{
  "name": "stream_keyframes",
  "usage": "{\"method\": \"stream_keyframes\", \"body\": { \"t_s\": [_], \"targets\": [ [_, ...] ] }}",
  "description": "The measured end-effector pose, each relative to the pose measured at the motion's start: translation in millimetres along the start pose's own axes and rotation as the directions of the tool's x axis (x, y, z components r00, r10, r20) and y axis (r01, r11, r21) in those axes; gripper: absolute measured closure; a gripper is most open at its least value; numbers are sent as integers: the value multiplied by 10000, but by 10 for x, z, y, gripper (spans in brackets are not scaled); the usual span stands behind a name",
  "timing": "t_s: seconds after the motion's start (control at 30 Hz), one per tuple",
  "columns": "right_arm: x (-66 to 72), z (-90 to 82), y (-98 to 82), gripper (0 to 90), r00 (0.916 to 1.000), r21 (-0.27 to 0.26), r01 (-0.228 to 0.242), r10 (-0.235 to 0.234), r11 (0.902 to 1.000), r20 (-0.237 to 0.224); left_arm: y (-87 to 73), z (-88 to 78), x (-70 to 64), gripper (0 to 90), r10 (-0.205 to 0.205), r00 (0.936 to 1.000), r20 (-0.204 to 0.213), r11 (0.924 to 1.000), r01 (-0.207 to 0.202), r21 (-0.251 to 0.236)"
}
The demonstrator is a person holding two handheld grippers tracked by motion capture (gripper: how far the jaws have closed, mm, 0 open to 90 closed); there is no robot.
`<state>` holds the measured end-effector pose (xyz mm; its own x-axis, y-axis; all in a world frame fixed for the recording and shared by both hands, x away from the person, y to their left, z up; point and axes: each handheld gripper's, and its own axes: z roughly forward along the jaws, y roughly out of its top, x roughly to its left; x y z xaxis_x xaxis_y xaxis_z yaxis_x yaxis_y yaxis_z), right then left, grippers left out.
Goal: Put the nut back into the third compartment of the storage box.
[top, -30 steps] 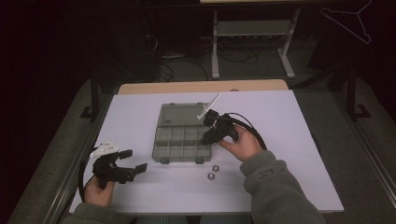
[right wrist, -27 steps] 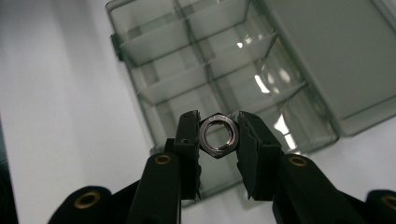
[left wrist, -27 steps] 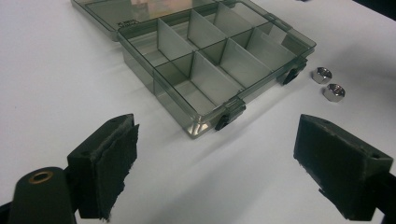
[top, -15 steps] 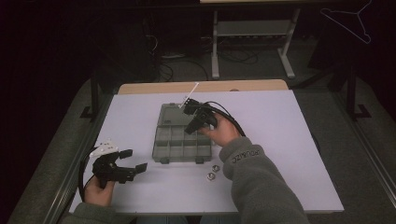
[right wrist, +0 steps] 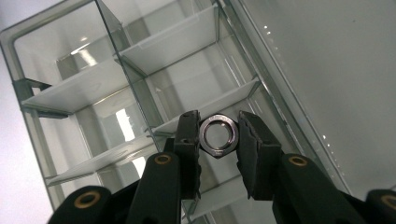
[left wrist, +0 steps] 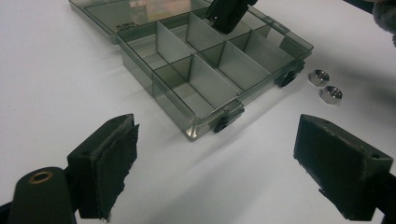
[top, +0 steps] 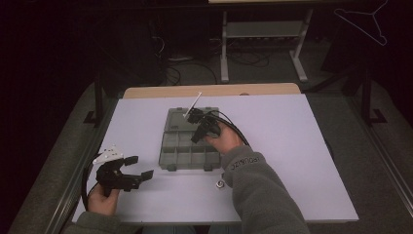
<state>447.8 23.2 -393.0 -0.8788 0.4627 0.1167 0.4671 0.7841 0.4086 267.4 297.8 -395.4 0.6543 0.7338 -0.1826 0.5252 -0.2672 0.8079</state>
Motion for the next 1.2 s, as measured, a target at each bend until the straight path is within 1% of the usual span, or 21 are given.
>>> {"method": "stream_keyframes", "body": {
  "t_s": [0.23,0.3,0.4,0.43,0.47,0.5,0.53,0.57,0.63,0.67,0.7,0.8,0.83,0.87,0.9,1.0,1.03,1.07,1.1,1.13,1.2],
  "targets": [
    [-13,32,-17,687,9999,5,-54,54,10000,85,2,-1,0,128,7,10000,10,10000,-7,18],
    [-5,12,-18,669,9998,-73,54,-52,10000,198,2,0,-3,128,-14,10000,10,10000,14,8],
    [0,-24,-25,655,9998,-261,-38,43,9997,177,1,-2,-3,128,-20,10000,6,10000,20,30],
    [8,-72,-37,639,9998,-386,36,-28,9992,211,1,-3,-5,128,-50,10000,8,10000,50,26],
    [8,-72,-37,639,9998,-386,36,-28,9992,211,1,-3,-5,128,-50,10000,8,10000,50,26],
    [28,-132,-61,639,9998,-492,91,-81,9987,192,2,-7,-3,128,15,10000,1,10000,-15,29],
    [28,-132,-61,639,9998,-492,91,-81,9987,192,2,-7,-3,128,15,10000,1,10000,-15,29],
    [58,-209,-113,637,9995,-687,169,-150,9975,283,1,-8,-2,128,11,10000,1,10000,-11,28],
    [75,-284,-184,629,9998,-821,150,-139,9965,130,-1,-5,-3,128,-43,10000,1,10000,43,24],
    [75,-284,-184,629,9998,-821,150,-139,9965,130,-1,-4,-1,128,8,10000,-11,10000,-8,41],
    [103,-355,-273,621,9997,-918,215,-201,9955,166,-1,-6,-1,128,75,10000,-33,9999,-75,81],
    [133,-448,-426,612,9996,-1163,267,-260,9929,78,-1,-2,-4,128,72,10000,-19,9999,-72,108],
    [133,-448,-426,612,9996,-1163,267,-260,9929,78,-1,-2,-4,128,72,10000,-19,9999,-72,108],
    [163,-504,-531,609,9996,-1261,280,-273,9916,73,-1,0,-6,128,88,10000,-26,9999,-88,123],
    [180,-528,-583,607,9997,-1297,248,-244,9912,44,-1,0,-6,128,88,10000,-26,9999,-88,123],
    [214,-563,-683,603,9997,-1324,241,-237,9909,46,-3,2,-6,128,70,10000,-46,9999,-70,147],
    [246,-582,-785,603,9996,-1372,277,-275,9902,29,-7,2,-7,128,41,10000,-64,9999,-40,140],
    [246,-582,-785,603,9996,-1372,277,-275,9902,29,-7,2,-7,128,41,10000,-64,9999,-40,140],
    [284,-591,-884,601,9997,-1408,264,-264,9897,18,-7,-1,-5,128,50,10000,-72,9999,-49,148],
    [284,-591,-884,601,9997,-1408,264,-264,9897,18,-7,-1,-5,128,50,10000,-72,9999,-49,148],
    [345,-608,-1030,600,9996,-1494,278,-285,9884,-28,-8,0,-5,128,52,10000,-75,9999,-51,144]
  ]
}}
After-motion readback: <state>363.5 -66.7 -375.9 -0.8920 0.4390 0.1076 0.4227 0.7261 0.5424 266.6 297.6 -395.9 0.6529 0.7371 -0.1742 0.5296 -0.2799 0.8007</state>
